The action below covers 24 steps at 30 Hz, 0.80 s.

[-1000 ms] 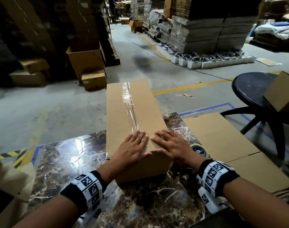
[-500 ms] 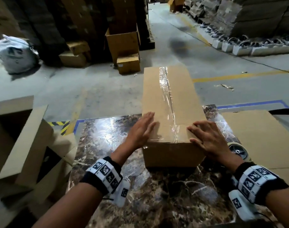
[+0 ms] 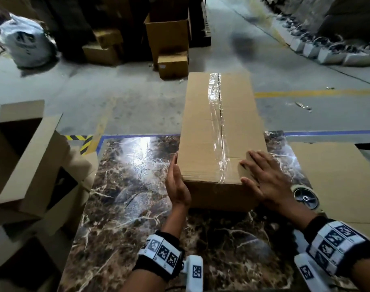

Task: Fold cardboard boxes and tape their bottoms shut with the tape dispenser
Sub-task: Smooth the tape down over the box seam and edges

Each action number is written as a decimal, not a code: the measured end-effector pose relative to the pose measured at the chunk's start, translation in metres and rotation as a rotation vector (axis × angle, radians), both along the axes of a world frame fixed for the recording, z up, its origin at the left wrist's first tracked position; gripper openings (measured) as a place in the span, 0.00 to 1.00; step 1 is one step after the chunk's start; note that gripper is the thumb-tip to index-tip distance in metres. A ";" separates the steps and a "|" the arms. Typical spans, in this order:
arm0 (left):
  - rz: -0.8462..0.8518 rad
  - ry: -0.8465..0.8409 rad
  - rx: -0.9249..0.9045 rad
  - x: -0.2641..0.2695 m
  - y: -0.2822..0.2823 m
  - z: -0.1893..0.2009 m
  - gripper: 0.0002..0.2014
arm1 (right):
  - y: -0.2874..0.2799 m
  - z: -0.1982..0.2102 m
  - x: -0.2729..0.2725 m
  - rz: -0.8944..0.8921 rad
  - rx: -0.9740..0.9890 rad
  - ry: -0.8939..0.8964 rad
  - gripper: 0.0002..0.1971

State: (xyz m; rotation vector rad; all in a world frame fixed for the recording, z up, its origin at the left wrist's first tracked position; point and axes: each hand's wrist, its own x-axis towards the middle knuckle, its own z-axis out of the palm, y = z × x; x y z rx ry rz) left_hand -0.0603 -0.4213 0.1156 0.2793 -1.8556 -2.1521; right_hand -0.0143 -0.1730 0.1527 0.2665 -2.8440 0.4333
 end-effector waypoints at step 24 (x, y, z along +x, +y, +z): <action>0.618 0.166 0.041 0.016 0.019 0.042 0.29 | 0.011 0.010 0.004 0.172 0.122 -0.066 0.38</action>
